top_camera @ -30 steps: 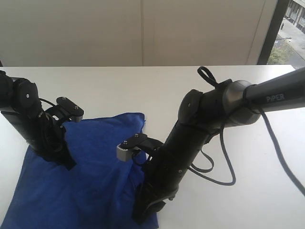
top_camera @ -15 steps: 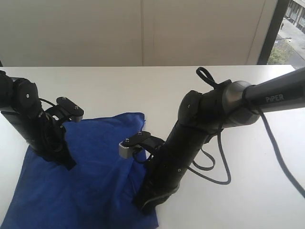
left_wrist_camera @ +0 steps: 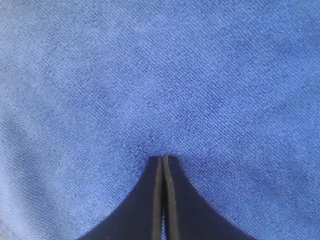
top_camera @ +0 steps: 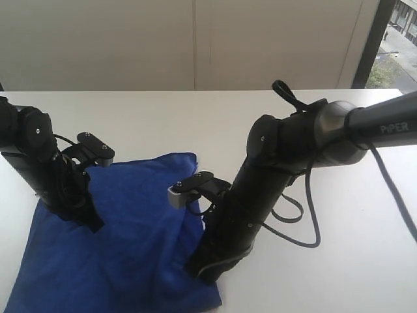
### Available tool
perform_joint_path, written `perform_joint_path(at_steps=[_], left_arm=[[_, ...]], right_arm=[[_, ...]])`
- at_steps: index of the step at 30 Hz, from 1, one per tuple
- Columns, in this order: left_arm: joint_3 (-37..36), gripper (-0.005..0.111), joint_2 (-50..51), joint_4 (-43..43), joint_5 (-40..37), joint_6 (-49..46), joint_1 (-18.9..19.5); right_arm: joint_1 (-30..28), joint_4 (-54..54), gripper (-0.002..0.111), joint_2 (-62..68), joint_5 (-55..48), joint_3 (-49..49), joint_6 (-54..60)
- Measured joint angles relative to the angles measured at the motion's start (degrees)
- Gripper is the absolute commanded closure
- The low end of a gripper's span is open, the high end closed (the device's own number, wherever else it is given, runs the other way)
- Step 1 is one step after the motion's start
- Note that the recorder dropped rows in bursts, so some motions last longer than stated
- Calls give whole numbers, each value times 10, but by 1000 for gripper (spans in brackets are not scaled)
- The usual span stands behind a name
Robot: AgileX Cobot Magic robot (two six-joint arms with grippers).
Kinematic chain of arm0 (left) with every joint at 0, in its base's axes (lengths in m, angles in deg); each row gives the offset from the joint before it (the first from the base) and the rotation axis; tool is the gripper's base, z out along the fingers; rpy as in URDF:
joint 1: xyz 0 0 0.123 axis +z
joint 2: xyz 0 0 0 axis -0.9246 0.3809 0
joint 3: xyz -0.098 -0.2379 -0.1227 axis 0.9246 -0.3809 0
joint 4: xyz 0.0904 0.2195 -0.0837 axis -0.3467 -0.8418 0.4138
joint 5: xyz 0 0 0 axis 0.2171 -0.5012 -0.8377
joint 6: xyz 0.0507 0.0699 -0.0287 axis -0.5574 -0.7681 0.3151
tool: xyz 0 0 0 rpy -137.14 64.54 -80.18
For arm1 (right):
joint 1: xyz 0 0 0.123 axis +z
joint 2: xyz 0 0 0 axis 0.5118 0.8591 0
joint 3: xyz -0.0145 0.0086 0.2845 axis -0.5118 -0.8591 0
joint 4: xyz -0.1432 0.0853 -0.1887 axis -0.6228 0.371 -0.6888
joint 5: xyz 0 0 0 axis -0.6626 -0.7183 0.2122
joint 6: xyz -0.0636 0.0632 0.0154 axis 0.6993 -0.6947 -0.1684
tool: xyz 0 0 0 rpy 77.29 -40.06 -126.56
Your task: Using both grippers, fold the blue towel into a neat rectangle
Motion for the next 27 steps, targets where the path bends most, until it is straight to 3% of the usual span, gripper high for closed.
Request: perform_joint_path(at_steps=[10, 27], left_arm=[[0, 107, 0, 0, 0, 0, 0], [0, 107, 0, 0, 0, 0, 0]], right_arm=[[0, -23, 108, -36, 32, -67, -29], [0, -77, 108, -72, 43, -90, -100]])
